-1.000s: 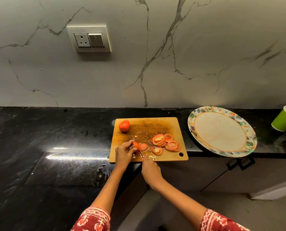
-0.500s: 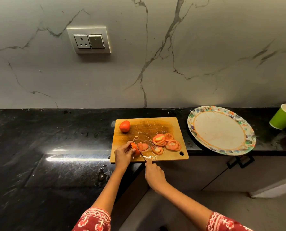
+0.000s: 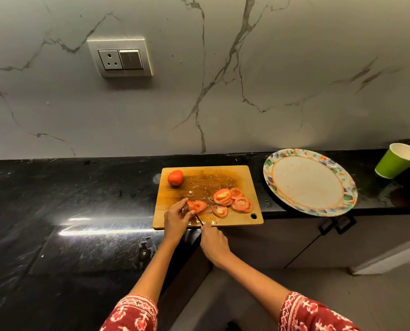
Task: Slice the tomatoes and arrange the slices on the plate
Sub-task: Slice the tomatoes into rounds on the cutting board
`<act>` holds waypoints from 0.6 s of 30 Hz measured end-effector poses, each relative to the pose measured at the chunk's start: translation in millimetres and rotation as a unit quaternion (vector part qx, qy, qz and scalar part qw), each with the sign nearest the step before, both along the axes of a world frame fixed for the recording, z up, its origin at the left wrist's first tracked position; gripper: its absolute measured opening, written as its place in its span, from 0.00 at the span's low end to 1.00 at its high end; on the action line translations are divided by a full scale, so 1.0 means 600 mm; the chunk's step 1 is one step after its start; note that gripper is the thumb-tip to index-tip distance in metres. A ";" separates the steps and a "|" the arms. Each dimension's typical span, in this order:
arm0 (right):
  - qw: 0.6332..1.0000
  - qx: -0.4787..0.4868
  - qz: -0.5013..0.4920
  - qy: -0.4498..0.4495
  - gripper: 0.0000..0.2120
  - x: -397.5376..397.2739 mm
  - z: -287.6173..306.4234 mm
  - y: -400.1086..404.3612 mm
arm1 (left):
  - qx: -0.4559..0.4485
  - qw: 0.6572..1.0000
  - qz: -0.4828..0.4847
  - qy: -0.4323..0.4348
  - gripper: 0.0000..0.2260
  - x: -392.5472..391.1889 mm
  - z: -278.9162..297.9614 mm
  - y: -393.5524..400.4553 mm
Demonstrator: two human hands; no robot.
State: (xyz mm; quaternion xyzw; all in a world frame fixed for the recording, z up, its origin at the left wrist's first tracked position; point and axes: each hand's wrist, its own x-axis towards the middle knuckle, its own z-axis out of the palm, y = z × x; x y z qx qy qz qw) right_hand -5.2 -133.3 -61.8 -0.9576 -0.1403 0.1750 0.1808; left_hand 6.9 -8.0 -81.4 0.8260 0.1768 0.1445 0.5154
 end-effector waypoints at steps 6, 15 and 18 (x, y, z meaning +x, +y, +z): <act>0.999 -0.013 0.017 -0.029 0.13 0.007 0.003 0.011 | 0.010 1.000 0.011 -0.015 0.28 0.002 -0.011 0.017; 0.999 -0.029 0.015 -0.023 0.13 0.011 0.002 0.025 | -0.022 0.999 -0.024 -0.015 0.23 0.010 -0.004 0.031; 0.999 -0.022 0.013 -0.022 0.13 0.018 0.005 0.035 | -0.013 0.999 -0.027 -0.016 0.20 0.008 -0.004 0.031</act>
